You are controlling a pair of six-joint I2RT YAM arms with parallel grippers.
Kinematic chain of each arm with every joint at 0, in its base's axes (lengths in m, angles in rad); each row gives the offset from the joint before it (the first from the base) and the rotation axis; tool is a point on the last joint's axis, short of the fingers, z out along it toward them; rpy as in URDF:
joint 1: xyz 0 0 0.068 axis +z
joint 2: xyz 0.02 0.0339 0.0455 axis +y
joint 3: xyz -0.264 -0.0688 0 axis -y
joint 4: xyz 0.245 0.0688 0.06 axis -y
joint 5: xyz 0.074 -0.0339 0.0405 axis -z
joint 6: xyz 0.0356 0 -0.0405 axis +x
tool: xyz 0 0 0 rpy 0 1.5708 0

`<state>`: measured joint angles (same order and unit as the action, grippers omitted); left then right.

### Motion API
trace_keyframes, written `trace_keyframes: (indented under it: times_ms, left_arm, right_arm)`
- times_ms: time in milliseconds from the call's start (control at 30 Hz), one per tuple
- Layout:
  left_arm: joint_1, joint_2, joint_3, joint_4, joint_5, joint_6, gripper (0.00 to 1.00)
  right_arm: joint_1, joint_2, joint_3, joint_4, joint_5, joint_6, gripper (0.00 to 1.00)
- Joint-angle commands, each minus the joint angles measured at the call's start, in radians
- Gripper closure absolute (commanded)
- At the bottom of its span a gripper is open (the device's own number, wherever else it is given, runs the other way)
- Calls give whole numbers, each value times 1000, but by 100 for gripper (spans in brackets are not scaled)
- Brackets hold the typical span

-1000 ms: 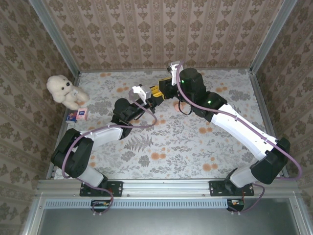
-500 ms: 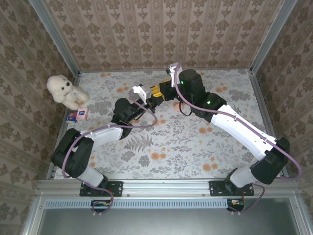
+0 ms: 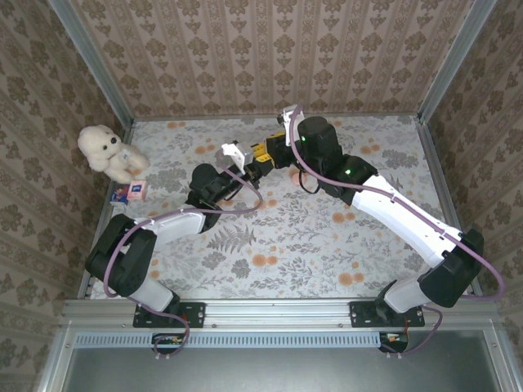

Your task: Insert the wireless bluetooth earbuds into the charging case

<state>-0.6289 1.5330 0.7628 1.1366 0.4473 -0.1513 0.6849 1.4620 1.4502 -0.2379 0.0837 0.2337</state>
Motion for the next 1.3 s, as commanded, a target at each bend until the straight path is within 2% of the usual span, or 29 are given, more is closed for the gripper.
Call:
trace_keyframes:
  times_ms: [0, 300, 633, 833, 1267]
  left_arm:
    - [-13, -2, 42, 59, 17, -12, 100]
    - [-15, -5, 39, 60, 16, -8, 100]
    - [-15, -12, 37, 63, 14, -7, 100]
    - [-15, -14, 38, 61, 14, -5, 100]
    - [-15, -13, 38, 57, 16, -8, 100]
  right_arm:
    - [5, 23, -34, 19, 47, 51, 86]
    - [4, 12, -72, 74, 60, 95, 86]
    - [28, 18, -99, 59, 91, -7, 86]
    - [31, 19, -111, 61, 103, -18, 85]
    - [25, 34, -25, 7, 129, 58, 68]
